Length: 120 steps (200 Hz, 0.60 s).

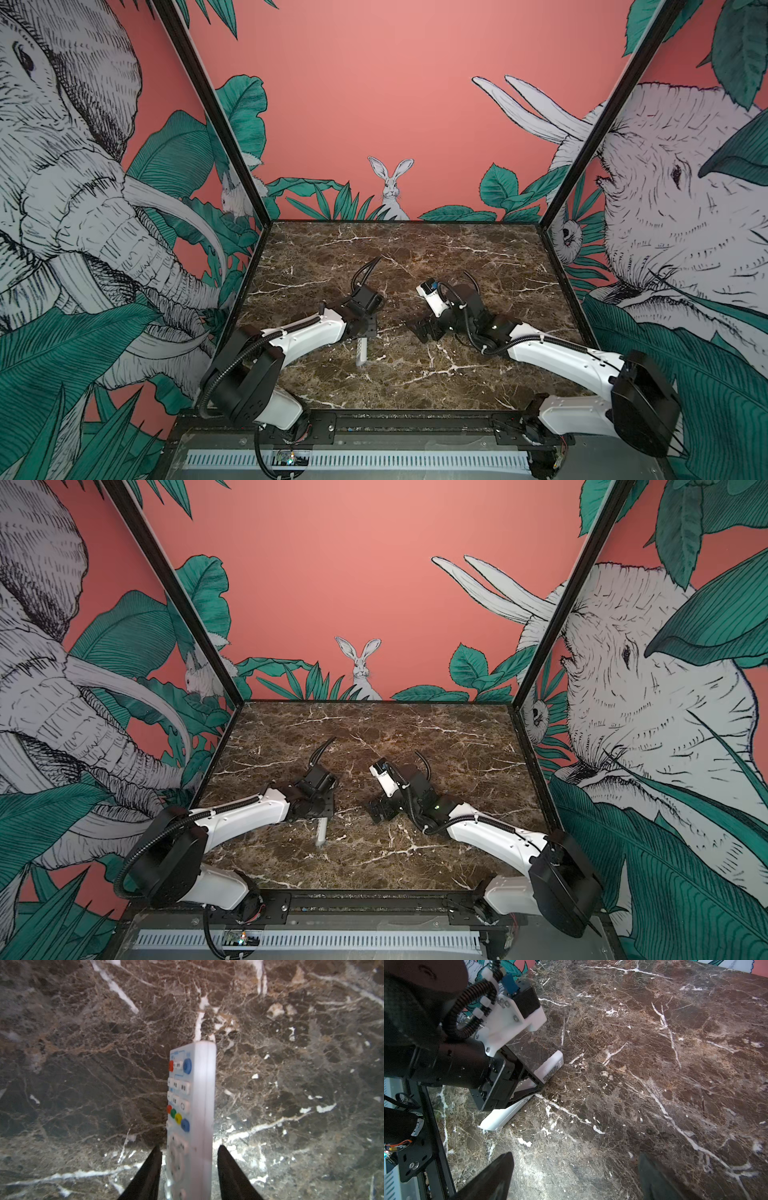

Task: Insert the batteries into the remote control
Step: 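Open the left gripper, releasing the remote flat on the table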

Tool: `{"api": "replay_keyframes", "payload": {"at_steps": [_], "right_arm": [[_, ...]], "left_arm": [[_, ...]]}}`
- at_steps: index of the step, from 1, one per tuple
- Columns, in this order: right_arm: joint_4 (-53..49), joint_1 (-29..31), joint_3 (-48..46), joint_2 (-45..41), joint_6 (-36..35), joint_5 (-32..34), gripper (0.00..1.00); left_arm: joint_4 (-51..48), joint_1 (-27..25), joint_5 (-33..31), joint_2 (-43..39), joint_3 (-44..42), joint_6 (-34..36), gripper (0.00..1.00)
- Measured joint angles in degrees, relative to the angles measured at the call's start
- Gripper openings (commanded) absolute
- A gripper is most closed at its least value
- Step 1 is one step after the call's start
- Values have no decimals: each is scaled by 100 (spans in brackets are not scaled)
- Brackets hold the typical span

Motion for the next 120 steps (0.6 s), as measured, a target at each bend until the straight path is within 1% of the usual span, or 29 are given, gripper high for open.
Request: {"api": "replay_keyframes", "payload": {"at_steps": [91,120], "right_arm": [[15,-4,0,2,24,-2,96],[17,-7,0,9,33,-4,96]], "left_arm": [[125,0,-76,81,24,13,6],[125,0,-81,81,24,13,8]]}}
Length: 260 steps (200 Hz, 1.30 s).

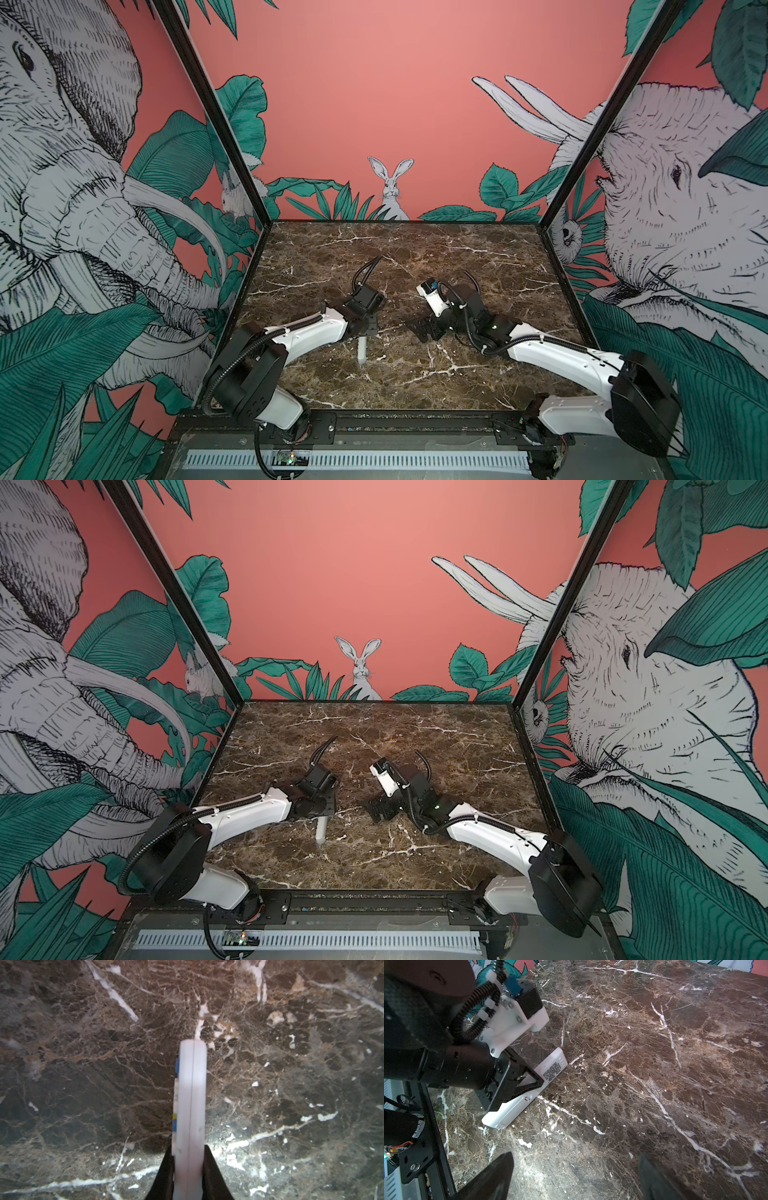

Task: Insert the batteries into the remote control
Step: 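Open the left gripper, releasing the remote flat on the table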

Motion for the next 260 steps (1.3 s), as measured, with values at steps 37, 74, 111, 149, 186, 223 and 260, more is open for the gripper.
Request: {"api": "replay_keyframes", "payload": {"at_steps": [37,74,111,149,186,223,260], "right_arm": [[0,-2,0,2,17,-7,96],[2,-2,0,4,17,-13,96],[2,-17,0,2,17,-15,96],[35,-26,-59,2,15,-15,96],[31,-35,-118,2,15,-13,96],[22,-66,-118,-59,13,-7,96],[-11,-74,-118,-127,11,15,96]], "left_arm": [[-4,0,0,0,2,0,19],[-28,-138,-11,0,9,-4,29],[-92,-254,-11,0,83,-2,31],[-120,-308,2,15,160,-15,36],[-118,-356,11,63,201,-22,37],[-118,-402,9,70,247,-24,38],[-116,-413,24,70,256,-24,39]]}}
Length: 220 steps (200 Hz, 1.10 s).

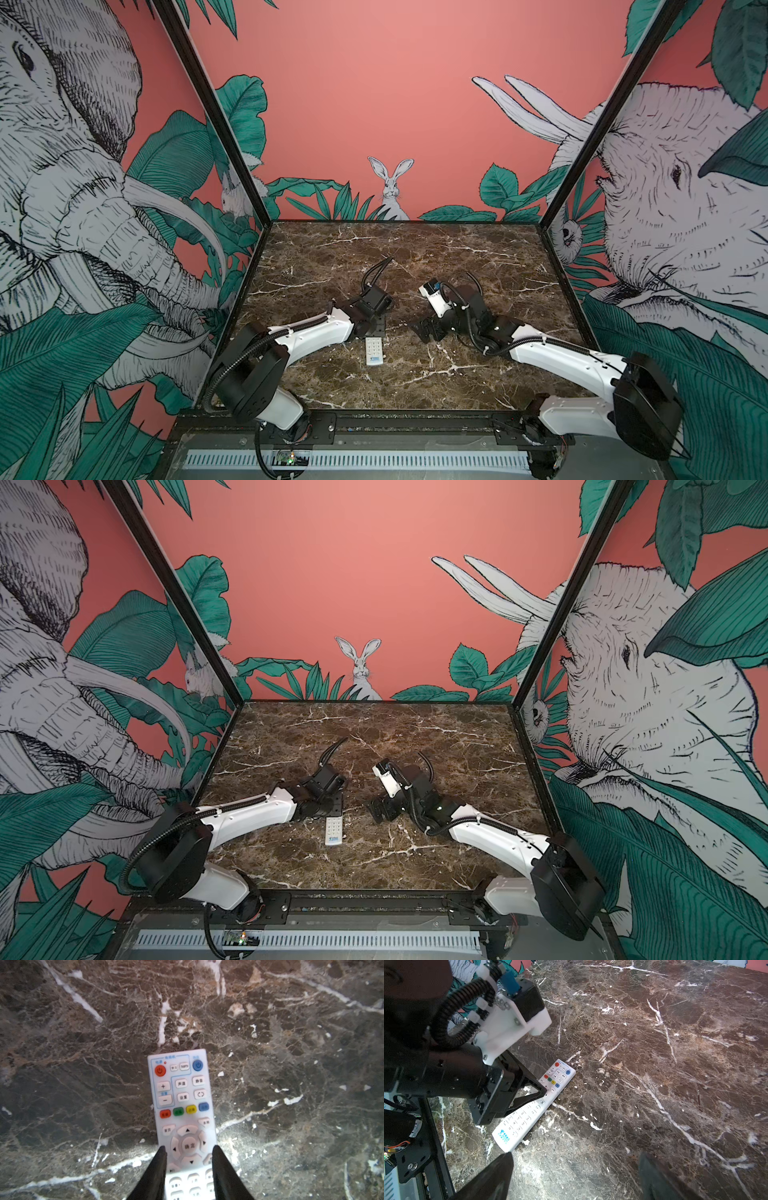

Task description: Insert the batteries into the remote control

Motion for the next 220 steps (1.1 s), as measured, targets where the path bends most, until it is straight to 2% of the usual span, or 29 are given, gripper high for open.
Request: {"api": "replay_keyframes", "payload": {"at_steps": [88,156,179,199,220], "right_arm": [[-306,-55,0,-184,-111,354,98],[-632,-380,-131,-619,-317,914,100],[-769,-575,-260,-861,-398,1263,99],[-896,-761,-422,-1128,-439,1676,99],[-949,-973,-651,-1464,-507,2094,99]], "left_arm": [[11,0,31,-120,0,24,40],[7,133,-227,-994,-149,455,40],[214,608,-20,-1740,-597,752,52],[245,1204,72,-2516,-940,1086,72],[109,1445,-109,-3209,-1027,1471,92]]}}
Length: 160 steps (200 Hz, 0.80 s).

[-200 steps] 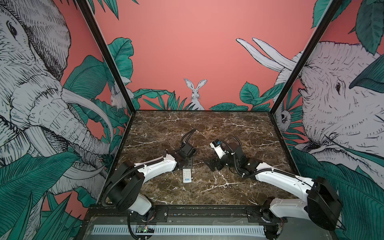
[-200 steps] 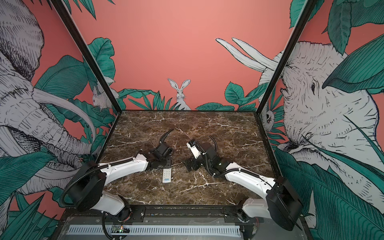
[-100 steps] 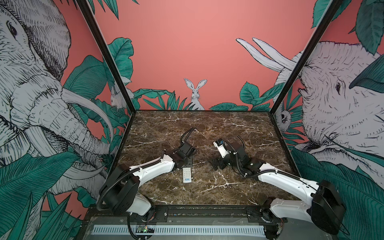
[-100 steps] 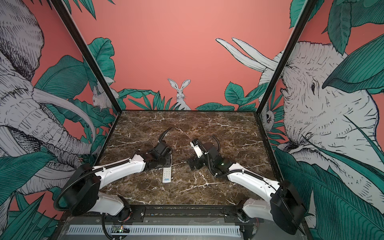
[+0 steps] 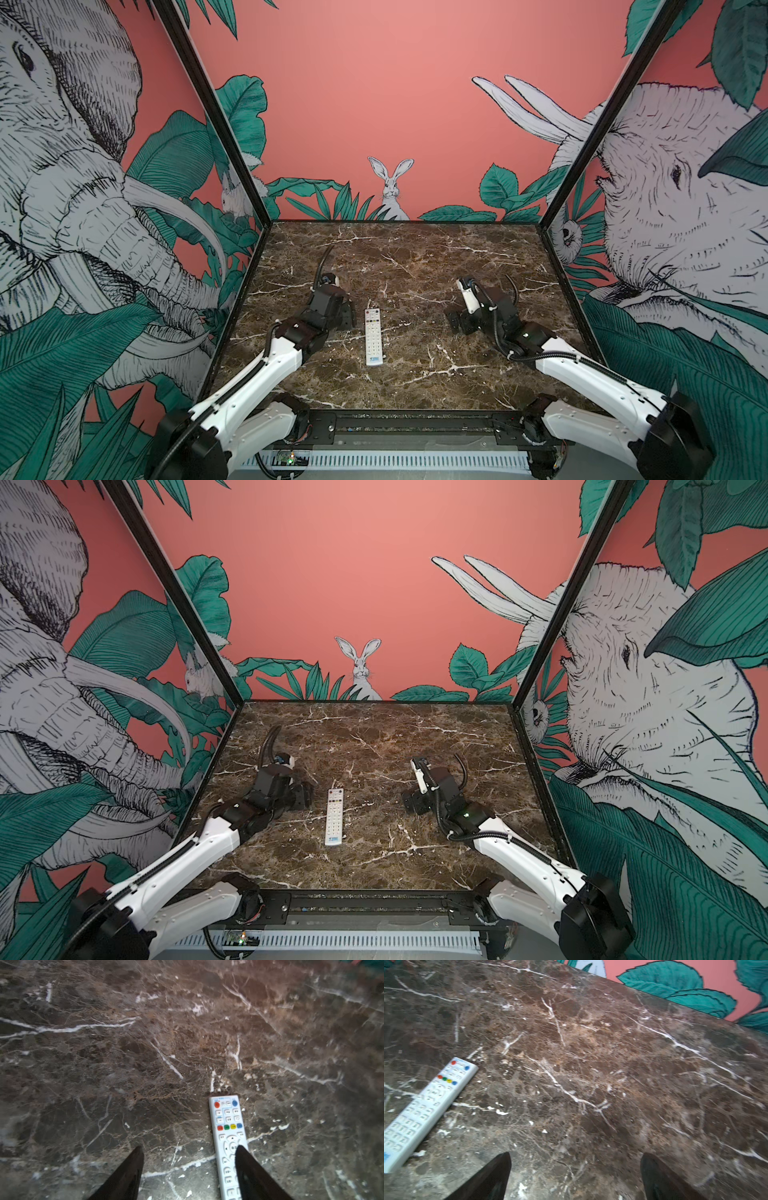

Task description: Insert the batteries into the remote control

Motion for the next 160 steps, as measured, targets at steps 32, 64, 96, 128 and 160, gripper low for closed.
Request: {"api": "replay_keyframes", "payload": {"at_steps": [32,64,96,128,160], "right_arm": [[175,-378,-573,-603,-31,640,99],[308,-835,-1016,-953,-28,1172,99],[544,-1255,-1283,-1143,-118,1803,99],[1054,-1558,-1528,-984,-323,2194,99],[1580,-1652,-1915,-535,-673,2339,99]], "left_arm": [[-286,52,-758,-603,0,435,99],[-562,118,-1646,-496,-9,492,99],[-761,153,-2527,-142,-31,385,99],[-391,188,-3235,-83,-407,719,99],[157,240,-3602,144,-608,1244,100]]}}
